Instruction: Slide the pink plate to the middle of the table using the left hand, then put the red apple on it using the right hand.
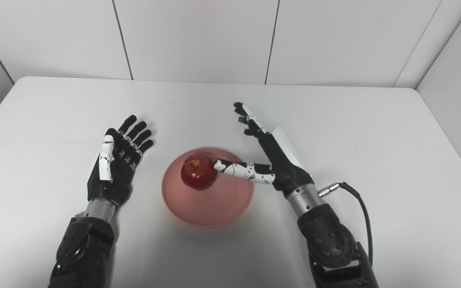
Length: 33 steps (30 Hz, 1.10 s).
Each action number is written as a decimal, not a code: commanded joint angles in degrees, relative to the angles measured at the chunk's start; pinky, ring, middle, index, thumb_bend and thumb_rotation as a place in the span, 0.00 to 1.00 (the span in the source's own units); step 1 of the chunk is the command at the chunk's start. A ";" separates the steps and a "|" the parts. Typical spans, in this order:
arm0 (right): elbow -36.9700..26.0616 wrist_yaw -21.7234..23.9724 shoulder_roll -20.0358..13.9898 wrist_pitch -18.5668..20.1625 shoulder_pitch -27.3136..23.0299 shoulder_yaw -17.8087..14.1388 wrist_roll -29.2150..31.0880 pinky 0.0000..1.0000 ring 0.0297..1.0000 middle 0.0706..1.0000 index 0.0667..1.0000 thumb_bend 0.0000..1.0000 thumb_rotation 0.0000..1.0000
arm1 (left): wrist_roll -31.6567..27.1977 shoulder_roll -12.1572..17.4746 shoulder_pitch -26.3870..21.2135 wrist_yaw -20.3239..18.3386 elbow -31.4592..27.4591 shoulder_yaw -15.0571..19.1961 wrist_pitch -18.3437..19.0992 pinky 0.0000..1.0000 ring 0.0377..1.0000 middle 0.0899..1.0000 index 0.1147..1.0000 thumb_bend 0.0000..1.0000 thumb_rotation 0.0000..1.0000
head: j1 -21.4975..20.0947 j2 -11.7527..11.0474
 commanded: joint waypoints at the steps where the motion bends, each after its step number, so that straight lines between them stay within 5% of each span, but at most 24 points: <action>1: 0.80 -3.52 0.33 -3.84 -0.03 -1.75 -0.38 0.82 0.89 0.92 0.94 0.95 0.98 | 0.45 -0.14 0.41 0.38 0.14 -0.20 0.31 0.86 0.85 0.84 0.83 0.41 1.00 | 0.09 0.02; 5: 5.50 -6.87 0.89 -7.43 1.08 -3.92 1.63 0.84 0.91 0.93 0.93 0.72 1.00 | 0.12 0.00 0.38 -0.02 0.29 -0.14 0.20 0.87 0.86 0.85 0.84 0.41 1.00 | 0.17 0.06; 16: 14.99 -9.90 4.56 -9.23 2.10 -10.06 12.37 0.89 0.92 0.95 0.96 0.55 1.00 | 0.07 0.28 0.40 -0.07 0.54 0.11 0.10 0.88 0.87 0.85 0.84 0.42 1.00 | 0.38 0.24; 28: 9.86 -9.91 7.83 2.83 2.70 -11.78 16.61 1.00 0.99 1.00 1.00 0.43 1.00 | 0.56 0.22 0.63 0.58 -0.50 0.21 0.81 0.88 0.87 0.86 0.84 0.42 1.00 | 0.61 0.39; 33: 7.98 -9.94 8.78 5.03 3.12 -11.53 18.28 1.00 1.00 1.00 1.00 0.38 1.00 | 0.99 0.29 0.80 0.99 -0.99 0.05 1.28 0.88 0.87 0.86 0.85 0.41 1.00 | 0.64 0.37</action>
